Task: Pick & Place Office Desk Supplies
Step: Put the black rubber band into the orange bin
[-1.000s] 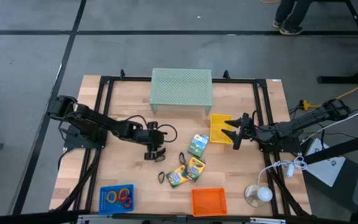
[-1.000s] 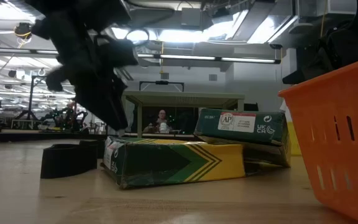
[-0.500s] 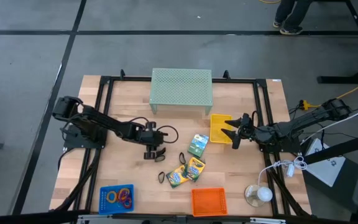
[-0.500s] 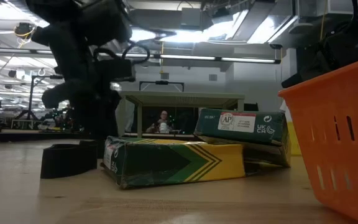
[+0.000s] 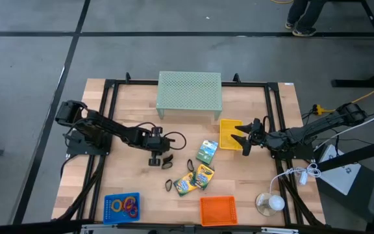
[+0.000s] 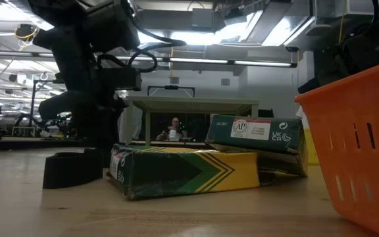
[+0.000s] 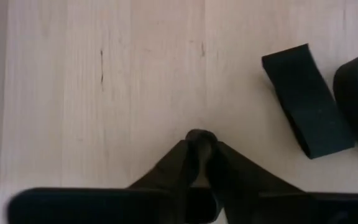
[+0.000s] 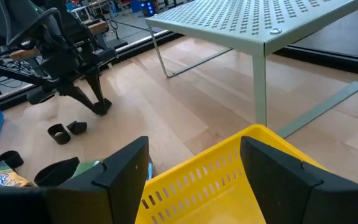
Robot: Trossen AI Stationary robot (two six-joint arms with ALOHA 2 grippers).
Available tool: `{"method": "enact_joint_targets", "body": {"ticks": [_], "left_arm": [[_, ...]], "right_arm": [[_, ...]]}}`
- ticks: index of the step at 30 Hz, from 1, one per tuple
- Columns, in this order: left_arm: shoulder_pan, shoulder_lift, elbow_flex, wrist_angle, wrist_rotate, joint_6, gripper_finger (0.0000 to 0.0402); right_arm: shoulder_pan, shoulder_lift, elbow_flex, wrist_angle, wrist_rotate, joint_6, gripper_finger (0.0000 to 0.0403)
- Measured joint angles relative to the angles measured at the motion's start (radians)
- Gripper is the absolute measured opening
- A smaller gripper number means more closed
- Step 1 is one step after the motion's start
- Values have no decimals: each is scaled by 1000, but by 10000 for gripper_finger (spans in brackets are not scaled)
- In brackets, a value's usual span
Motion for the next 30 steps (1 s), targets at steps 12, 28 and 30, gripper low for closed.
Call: {"method": "enact_joint_targets", "body": {"ticks": [12,28,30], "left_arm": [[14,0,-1,155,21,101,4],[5,0,-1,607,328,240,4],[-8,0,-1,672,370,247,4]], "right_arm": [[0,0,0,1,11,3,256],[0,0,0,9,52,0,255],[0,0,0,10,52,1,255]]}}
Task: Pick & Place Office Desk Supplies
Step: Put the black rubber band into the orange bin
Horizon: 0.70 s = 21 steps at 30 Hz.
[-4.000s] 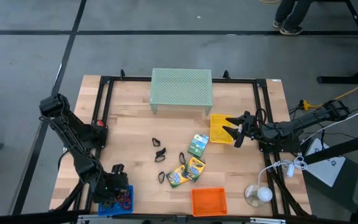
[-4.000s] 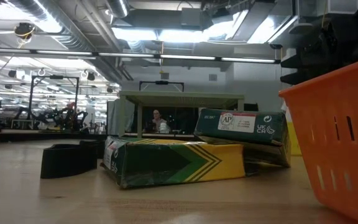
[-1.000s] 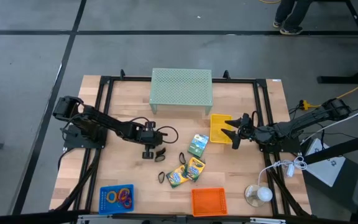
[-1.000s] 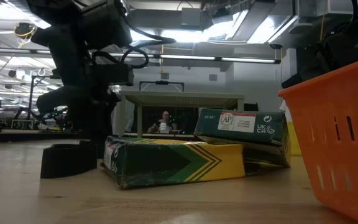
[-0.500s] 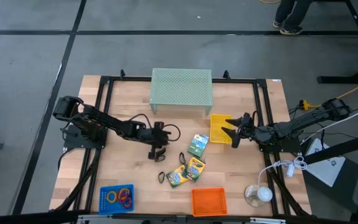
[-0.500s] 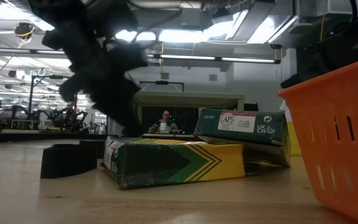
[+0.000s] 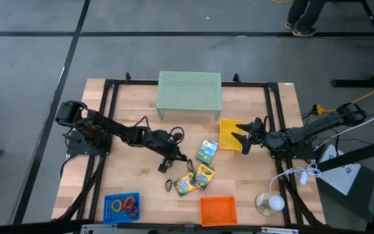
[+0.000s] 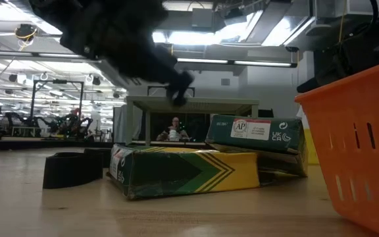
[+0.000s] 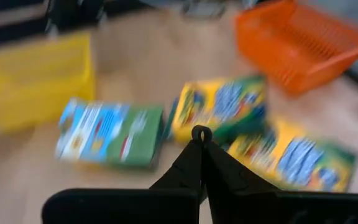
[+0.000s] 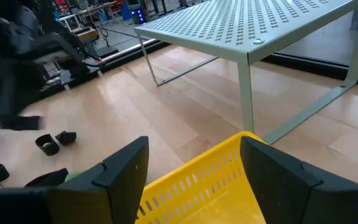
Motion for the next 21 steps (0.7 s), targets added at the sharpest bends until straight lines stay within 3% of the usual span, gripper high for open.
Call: {"method": "enact_joint_targets", "body": {"ticks": [6,13,21], "left_arm": [[-66,0,0,246,144,0,4],[-135,100,25,437,160,-24,3],[-140,401,308,496,412,-139,3]], "right_arm": [[0,0,0,0,0,2,255],[0,0,0,0,0,3,255],[0,0,0,8,24,3,255]]}}
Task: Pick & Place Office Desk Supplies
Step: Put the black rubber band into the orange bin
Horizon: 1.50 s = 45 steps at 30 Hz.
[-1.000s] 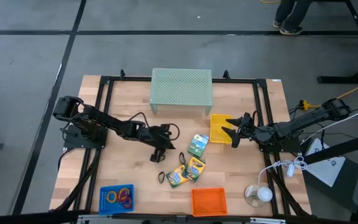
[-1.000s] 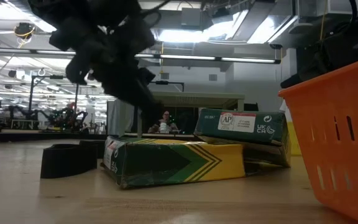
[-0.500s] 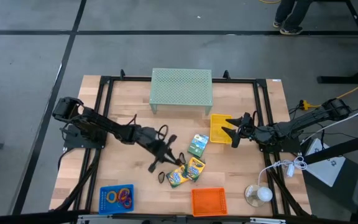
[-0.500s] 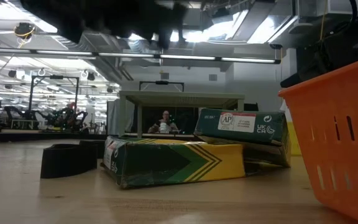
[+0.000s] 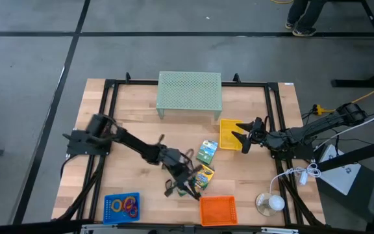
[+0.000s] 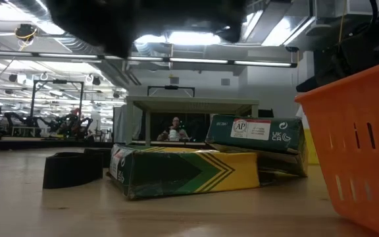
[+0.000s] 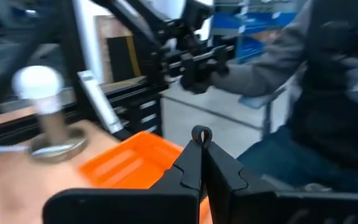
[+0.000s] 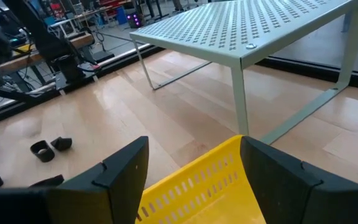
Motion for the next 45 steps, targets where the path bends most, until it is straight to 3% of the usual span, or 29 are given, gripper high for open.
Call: {"method": "enact_joint_targets", "body": {"ticks": [7,12,31,45], "left_arm": [[-31,155,221,-60,136,-27,3],[-36,238,305,-145,133,-27,3],[-20,259,331,-316,-29,-23,7],[-22,259,331,-315,16,-42,114]], "right_arm": [[0,0,0,0,-5,0,255],[0,0,0,0,-9,3,256],[0,0,0,0,-9,22,256],[0,0,0,-1,-9,22,256]]}}
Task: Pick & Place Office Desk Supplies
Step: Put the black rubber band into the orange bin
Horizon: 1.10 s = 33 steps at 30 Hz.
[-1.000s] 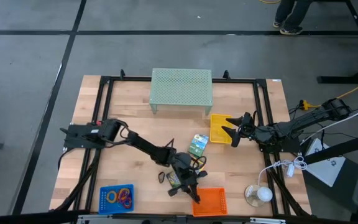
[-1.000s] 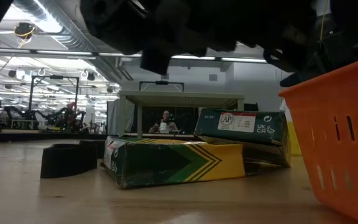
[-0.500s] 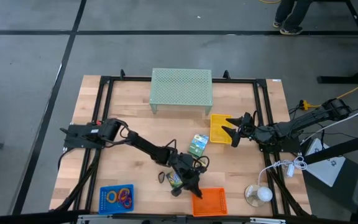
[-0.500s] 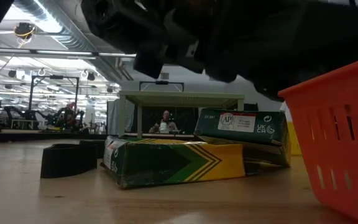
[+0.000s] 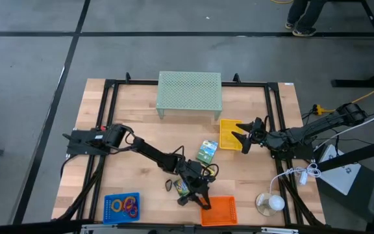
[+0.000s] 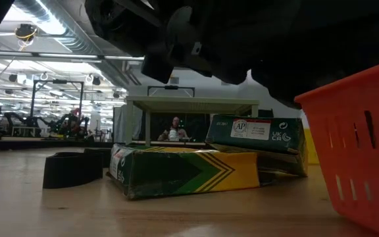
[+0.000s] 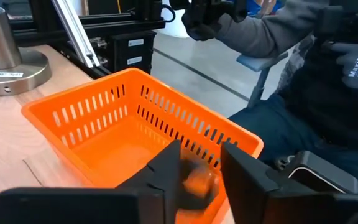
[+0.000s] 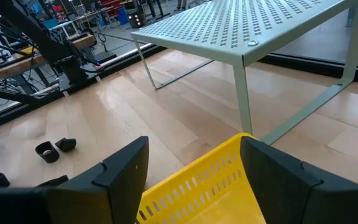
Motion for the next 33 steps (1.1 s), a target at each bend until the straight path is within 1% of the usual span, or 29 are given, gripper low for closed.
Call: {"method": "enact_joint_targets", "body": {"ticks": [4,8,11,13,16,20,24,26,28,31,33], "left_arm": [[1,-1,0,0,0,-3,139],[1,-17,0,-2,2,-2,153],[6,-45,0,-60,6,30,154],[14,-78,-1,-161,-7,75,151],[26,-134,-1,-327,-128,134,148],[27,-207,0,-530,-328,198,146],[26,-263,-1,-736,-534,214,145],[26,-282,-1,-841,-603,204,145],[26,-295,-17,-881,-658,183,147],[27,-320,-85,-873,-731,146,149],[30,-334,-135,-867,-762,124,150]], "right_arm": [[0,0,0,0,0,0,256],[0,0,0,-1,0,0,256],[0,0,0,-5,0,0,256],[0,0,0,-8,0,0,256],[0,1,0,-14,-1,-1,256],[0,1,0,-17,-1,0,256],[0,1,0,-22,-24,0,255],[0,2,0,-23,-23,2,255],[0,2,0,-25,-23,4,255],[0,2,0,-25,-24,9,255],[0,2,0,-25,-24,14,255]]}}
